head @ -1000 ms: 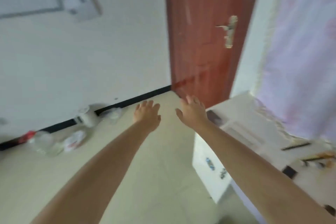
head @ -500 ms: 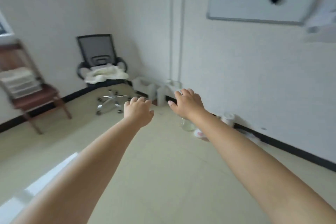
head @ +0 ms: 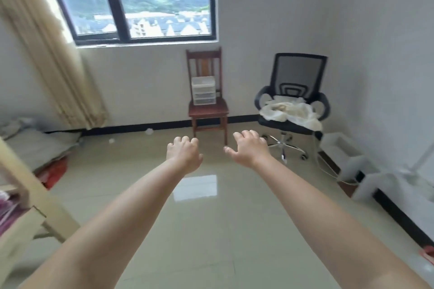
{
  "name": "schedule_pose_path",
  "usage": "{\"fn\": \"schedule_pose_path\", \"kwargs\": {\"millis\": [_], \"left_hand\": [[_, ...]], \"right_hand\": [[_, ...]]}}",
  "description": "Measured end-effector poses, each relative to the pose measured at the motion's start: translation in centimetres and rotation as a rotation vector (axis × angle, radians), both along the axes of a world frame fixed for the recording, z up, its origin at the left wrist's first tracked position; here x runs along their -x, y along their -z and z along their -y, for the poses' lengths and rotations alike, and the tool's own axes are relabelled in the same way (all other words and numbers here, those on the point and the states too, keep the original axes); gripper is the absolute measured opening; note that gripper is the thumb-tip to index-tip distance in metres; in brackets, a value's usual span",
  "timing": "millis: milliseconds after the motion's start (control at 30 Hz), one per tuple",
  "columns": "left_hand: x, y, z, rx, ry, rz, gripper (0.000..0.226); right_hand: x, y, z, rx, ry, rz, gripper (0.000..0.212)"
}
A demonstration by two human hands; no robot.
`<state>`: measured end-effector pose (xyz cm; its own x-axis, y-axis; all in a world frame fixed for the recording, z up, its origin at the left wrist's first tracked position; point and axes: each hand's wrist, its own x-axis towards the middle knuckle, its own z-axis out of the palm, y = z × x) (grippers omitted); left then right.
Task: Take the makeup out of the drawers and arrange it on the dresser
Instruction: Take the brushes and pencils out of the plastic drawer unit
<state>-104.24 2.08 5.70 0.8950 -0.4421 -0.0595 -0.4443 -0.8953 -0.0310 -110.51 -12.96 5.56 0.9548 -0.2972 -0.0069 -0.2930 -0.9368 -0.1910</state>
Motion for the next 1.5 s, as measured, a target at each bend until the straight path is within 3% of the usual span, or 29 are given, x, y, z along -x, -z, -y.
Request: {"fn": "schedule_pose_path", "kwargs": {"millis": [200, 500, 967, 1267, 1500], "left_hand": [[-14.3, 0.4, 4.1, 0.005, -0.086, 0.016, 0.047], [-37.2, -2.5, 13.9, 0.058, -0.107, 0.061, 0.040], [-72.5, 0.3, 31.3, -0.009, -0.162, 0.134, 0.042], [-95.4, 8.9, 34.1, 0.018, -0.173, 0.078, 0.040], [-113.9, 21.2, 36.0, -0.050, -0.067, -0.038, 0.050]], "right_hand": [[-15.7, 0.7, 4.0, 0.028, -0.144, -0.011, 0.062], [-37.8, -3.2, 15.0, -0.002, -0.152, 0.041, 0.057], [-75.5, -0.6, 32.8, -0.001, -0.203, 0.064, 0.052], [-97.6, 8.7, 35.0, -0.012, -0.201, 0.058, 0.052], [-113.1, 21.8, 36.2, -0.132, 0.056, -0.044, 0.049]]}}
